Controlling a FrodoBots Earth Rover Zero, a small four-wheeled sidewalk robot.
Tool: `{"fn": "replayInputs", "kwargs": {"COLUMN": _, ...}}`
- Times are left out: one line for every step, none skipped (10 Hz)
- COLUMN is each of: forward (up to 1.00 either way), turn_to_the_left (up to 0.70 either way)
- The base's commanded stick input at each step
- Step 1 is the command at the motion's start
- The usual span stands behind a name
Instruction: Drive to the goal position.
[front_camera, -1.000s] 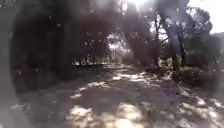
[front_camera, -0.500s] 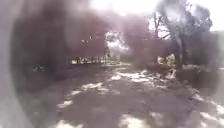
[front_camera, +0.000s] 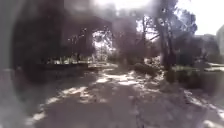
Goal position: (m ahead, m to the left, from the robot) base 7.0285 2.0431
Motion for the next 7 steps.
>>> {"fn": "replayInputs", "kwargs": {"forward": 0.85, "turn_to_the_left": 0.00}}
{"fn": "replayInputs", "kwargs": {"forward": 0.85, "turn_to_the_left": 0.00}}
{"fn": "replayInputs", "kwargs": {"forward": 0.85, "turn_to_the_left": 0.00}}
{"fn": "replayInputs", "kwargs": {"forward": 0.85, "turn_to_the_left": 0.00}}
{"fn": "replayInputs", "kwargs": {"forward": 0.85, "turn_to_the_left": 0.00}}
{"fn": "replayInputs", "kwargs": {"forward": 0.85, "turn_to_the_left": 0.06}}
{"fn": "replayInputs", "kwargs": {"forward": 0.85, "turn_to_the_left": 0.18}}
